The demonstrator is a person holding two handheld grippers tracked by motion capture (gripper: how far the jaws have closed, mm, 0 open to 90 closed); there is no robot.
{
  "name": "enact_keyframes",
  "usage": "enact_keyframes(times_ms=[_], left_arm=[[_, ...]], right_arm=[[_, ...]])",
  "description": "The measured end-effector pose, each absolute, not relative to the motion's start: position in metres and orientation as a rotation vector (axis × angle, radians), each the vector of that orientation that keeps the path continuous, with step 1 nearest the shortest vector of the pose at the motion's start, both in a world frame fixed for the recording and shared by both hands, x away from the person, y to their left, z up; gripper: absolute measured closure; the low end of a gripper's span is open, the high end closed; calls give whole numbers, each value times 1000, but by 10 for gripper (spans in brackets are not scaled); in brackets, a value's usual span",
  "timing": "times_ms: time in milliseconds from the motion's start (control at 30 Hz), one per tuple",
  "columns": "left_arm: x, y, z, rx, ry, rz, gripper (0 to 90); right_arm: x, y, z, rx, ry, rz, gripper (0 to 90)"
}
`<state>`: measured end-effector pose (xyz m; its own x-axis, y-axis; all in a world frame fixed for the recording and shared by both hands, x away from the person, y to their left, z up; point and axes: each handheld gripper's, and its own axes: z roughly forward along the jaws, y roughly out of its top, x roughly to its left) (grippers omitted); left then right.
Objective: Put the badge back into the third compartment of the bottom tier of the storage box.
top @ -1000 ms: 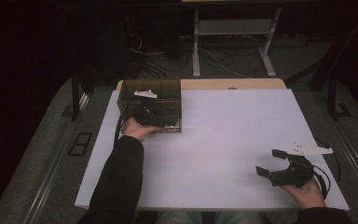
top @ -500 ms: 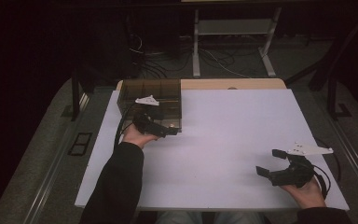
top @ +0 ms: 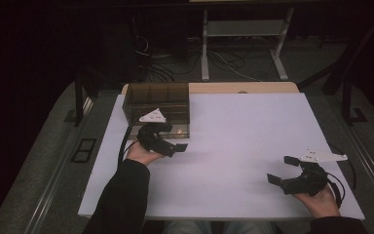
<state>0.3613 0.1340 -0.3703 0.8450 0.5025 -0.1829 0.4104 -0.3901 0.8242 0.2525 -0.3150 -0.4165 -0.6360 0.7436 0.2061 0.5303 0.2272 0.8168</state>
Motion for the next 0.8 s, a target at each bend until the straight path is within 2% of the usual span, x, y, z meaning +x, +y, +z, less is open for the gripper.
enact_keyframes(times_ms=[267,800], left_arm=[[341,139,-372,2003,658,148,0],[312,155,-398,1989,690,160,0]], right_arm=[[253,-315,-416,1207,2274,1368,3],[253,-314,-417,1215,2276,1362,3]])
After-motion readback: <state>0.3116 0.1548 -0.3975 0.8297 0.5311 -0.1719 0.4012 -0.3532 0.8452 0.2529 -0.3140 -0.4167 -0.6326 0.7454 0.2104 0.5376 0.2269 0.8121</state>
